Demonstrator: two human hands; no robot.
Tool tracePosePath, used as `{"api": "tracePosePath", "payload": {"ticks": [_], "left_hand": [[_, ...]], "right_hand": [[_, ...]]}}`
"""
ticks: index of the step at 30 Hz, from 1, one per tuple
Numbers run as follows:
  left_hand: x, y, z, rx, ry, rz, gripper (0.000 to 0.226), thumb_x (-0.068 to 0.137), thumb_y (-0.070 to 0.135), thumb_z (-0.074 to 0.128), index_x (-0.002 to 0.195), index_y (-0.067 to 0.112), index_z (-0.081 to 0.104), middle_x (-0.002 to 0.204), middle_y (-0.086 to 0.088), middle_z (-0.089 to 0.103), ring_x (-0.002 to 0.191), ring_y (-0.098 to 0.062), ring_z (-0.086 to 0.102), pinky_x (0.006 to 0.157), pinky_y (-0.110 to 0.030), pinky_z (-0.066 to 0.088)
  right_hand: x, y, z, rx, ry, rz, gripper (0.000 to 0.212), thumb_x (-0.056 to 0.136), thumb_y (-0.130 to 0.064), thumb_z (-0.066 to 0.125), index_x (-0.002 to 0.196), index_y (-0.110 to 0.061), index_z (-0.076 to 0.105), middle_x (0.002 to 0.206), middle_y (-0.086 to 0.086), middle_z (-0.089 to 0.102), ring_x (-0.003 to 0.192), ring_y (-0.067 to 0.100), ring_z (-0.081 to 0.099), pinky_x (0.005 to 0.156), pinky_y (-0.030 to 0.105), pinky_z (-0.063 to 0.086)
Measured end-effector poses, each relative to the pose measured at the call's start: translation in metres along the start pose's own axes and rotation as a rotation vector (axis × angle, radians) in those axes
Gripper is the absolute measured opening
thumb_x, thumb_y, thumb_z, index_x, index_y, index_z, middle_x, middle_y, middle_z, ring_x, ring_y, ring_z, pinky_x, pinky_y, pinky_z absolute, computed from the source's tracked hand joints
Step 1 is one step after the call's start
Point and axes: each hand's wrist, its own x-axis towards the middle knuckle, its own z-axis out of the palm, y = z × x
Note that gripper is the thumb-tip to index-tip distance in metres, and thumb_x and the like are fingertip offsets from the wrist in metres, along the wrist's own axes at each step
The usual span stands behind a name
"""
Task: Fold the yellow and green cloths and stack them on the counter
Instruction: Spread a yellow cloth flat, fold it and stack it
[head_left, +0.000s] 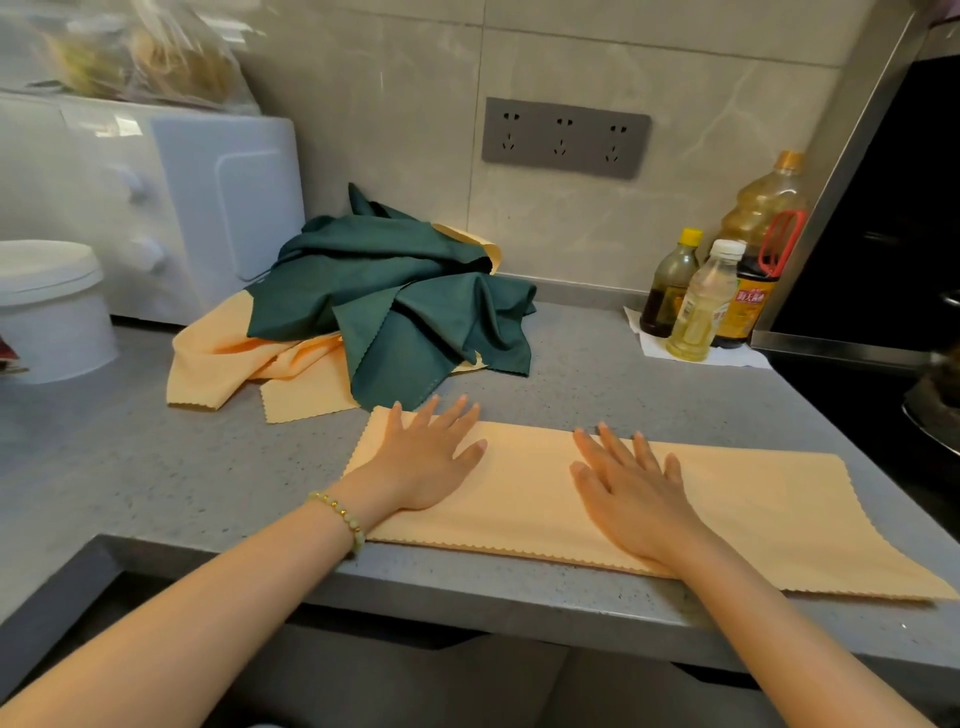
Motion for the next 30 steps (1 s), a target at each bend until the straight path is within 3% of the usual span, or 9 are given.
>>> {"api": "tracePosePath", "payload": {"ticks": [6, 13, 18, 30], "left_hand": [[-0.004, 0.025, -0.009, 0.019, 0.046, 0.065, 0.055, 0.102, 0.045, 0.009, 0.153, 0.026, 0.0, 0.16, 0.005, -0.006, 0.147, -0.021, -0.011, 0.117, -0.048, -0.012], [0.008, 0.1, 0.002, -0.245, 0.057, 0.197, 0.052, 0.104, 0.035, 0.013, 0.153, 0.017, 0.009, 0.16, 0.002, 0.009, 0.148, -0.014, 0.002, 0.12, -0.036, -0.003], [0.013, 0.097, 0.013, -0.097, 0.059, 0.183, 0.052, 0.104, 0.034, 0.013, 0.153, 0.019, 0.004, 0.161, 0.005, -0.001, 0.147, -0.011, -0.004, 0.119, -0.037, -0.005], [0.015, 0.097, 0.015, -0.009, 0.011, 0.18, 0.068, 0.098, 0.056, 0.016, 0.153, 0.021, -0.004, 0.16, 0.007, -0.008, 0.147, -0.01, -0.009, 0.12, -0.038, -0.005]], "right_hand": [[-0.001, -0.002, -0.001, -0.003, -0.015, 0.018, 0.053, 0.098, -0.053, 0.009, 0.148, -0.043, -0.004, 0.158, -0.01, -0.01, 0.145, 0.024, -0.013, 0.116, 0.053, -0.007], [-0.001, -0.004, 0.0, 0.011, 0.015, 0.011, 0.053, 0.098, -0.052, 0.008, 0.149, -0.04, -0.001, 0.159, -0.01, -0.007, 0.146, 0.023, -0.011, 0.116, 0.052, -0.004], [-0.001, 0.004, 0.001, 0.027, 0.028, 0.037, 0.053, 0.101, -0.046, 0.009, 0.151, -0.034, -0.002, 0.159, -0.009, -0.009, 0.146, 0.022, -0.013, 0.116, 0.049, -0.007], [-0.023, 0.133, -0.016, 0.058, 0.078, 0.18, 0.059, 0.1, -0.048, 0.012, 0.152, -0.023, 0.002, 0.159, -0.007, -0.004, 0.145, 0.008, -0.005, 0.119, 0.033, 0.0]]}}
